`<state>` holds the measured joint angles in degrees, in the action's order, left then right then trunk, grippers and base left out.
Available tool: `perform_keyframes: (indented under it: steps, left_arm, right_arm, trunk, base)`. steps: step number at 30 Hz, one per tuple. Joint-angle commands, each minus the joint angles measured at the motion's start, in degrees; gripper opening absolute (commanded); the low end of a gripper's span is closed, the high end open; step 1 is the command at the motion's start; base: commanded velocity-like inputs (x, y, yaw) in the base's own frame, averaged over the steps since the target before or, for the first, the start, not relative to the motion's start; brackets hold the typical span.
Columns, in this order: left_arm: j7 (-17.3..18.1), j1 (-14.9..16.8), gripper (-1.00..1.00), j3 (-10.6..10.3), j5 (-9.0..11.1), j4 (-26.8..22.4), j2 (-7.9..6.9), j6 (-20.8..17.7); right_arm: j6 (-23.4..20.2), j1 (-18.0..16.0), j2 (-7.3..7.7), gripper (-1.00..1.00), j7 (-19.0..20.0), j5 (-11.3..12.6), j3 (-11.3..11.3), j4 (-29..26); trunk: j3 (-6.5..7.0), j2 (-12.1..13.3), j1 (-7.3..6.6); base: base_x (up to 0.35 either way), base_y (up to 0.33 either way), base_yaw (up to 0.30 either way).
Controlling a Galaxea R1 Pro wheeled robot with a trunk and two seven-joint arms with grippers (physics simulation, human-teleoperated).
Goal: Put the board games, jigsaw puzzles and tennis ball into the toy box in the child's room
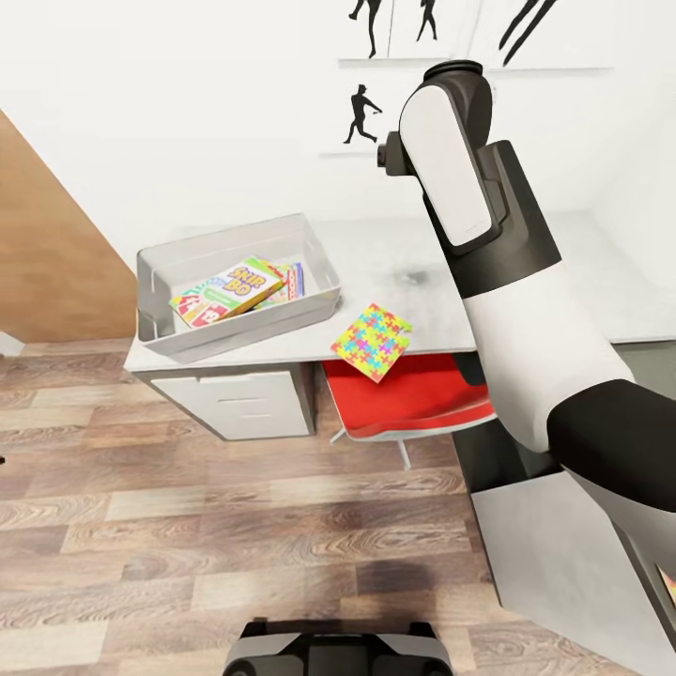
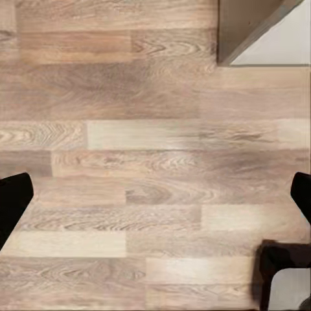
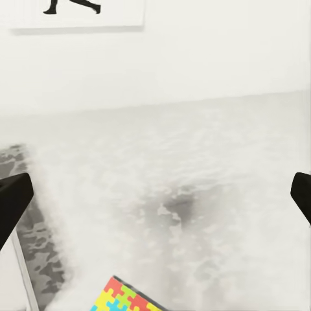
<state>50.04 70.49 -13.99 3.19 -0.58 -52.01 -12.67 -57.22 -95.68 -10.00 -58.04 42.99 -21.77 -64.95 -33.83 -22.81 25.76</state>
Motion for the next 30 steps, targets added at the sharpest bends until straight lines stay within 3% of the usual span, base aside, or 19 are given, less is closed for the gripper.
perform_keyframes:
  steps: [1, 3, 4, 5, 6, 7, 9, 12, 14, 23, 27, 30]
  left_arm:
    - [-7.45, -2.37, 1.00, -0.13, -0.01, 0.03, 2.72, -0.39]
    - [-23.37, -7.16, 1.00, -0.15, -0.44, 0.09, 8.94, 0.06]
    - [-27.27, -8.28, 1.00, -0.15, -0.51, 0.10, 10.43, 0.18]
    - [-34.48, -10.46, 1.00, -0.15, -0.62, 0.12, 13.11, 0.36]
    - [-37.76, -11.53, 1.00, -0.15, -0.68, 0.10, 14.29, 0.45]
    - [-43.40, -13.73, 1.00, -0.16, -0.76, 0.05, 16.40, 0.61]
    - [-48.83, -16.83, 1.00, -0.16, -0.83, 0.01, 19.07, 1.24]
    - [-52.67, -21.60, 1.00, -0.16, -0.83, -0.02, 22.54, 3.68]
    - [-53.60, -24.61, 1.00, -0.16, -0.83, -0.03, 24.08, 5.18]
    - [-54.39, -39.69, 1.00, -0.10, -0.73, -0.03, 31.34, 14.61]
    - [-53.36, -41.94, 1.00, -0.05, -0.62, -0.03, 33.27, 15.75]
    - [-49.57, -43.59, 1.00, 0.02, -0.49, -0.03, 34.14, 16.19]
  right_arm:
    - [-0.26, -0.06, 0.00, 1.00, -0.68, 0.52, -0.05, 0.00]
    - [-0.26, -0.07, 0.00, 1.00, -0.79, 0.52, -0.03, 0.00]
    - [-0.26, -0.07, 0.00, 1.00, -0.80, 0.52, -0.03, 0.00]
    - [-0.27, -0.07, 0.00, 1.00, -0.82, 0.53, 0.00, 0.00]
    - [-0.27, -0.08, 0.00, 1.00, -0.84, 0.55, 0.01, 0.00]
    - [-0.27, -0.08, 0.00, 1.00, -0.86, 0.57, 0.03, 0.00]
    - [-0.26, -0.07, 0.00, 1.00, -0.87, 0.58, 0.05, 0.00]
    - [-0.28, -0.09, 0.00, 1.00, -0.87, 0.59, 0.02, 0.00]
    - [-0.27, -0.09, 0.00, 1.00, -0.86, 0.60, 0.00, 0.00]
    - [-0.28, -0.12, 0.00, 1.00, -0.89, 0.49, -0.30, 0.04]
    - [-0.23, -0.06, 0.00, 1.00, -1.06, 0.39, -0.31, 0.01]
    - [-0.14, -0.05, 0.00, 1.00, -1.33, 0.37, -0.29, 0.00]
  trunk:
    - [0.02, -0.11, 0.03]
    - [0.21, -0.11, 0.03]
    - [0.30, -0.11, 0.03]
    - [0.40, -0.11, 0.03]
    - [0.49, -0.11, 0.03]
    - [0.59, -0.11, 0.03]
    - [0.78, -0.11, 0.03]
    - [1.07, -0.11, 0.03]
    - [1.26, -0.11, 0.03]
    - [2.12, -0.11, 0.03]
    - [2.50, -0.11, 0.03]
    - [2.79, -0.11, 0.03]
  base:
    - [0.000, 0.000, 0.000]
    - [0.000, 0.000, 0.000]
    - [0.000, 0.000, 0.000]
    - [0.000, 0.000, 0.000]
    - [0.000, 0.000, 0.000]
    - [0.000, 0.000, 0.000]
    - [0.000, 0.000, 0.000]
    - [0.000, 0.000, 0.000]
    - [0.000, 0.000, 0.000]
    - [0.000, 0.000, 0.000]
    - [0.000, 0.000, 0.000]
    - [0.000, 0.000, 0.000]
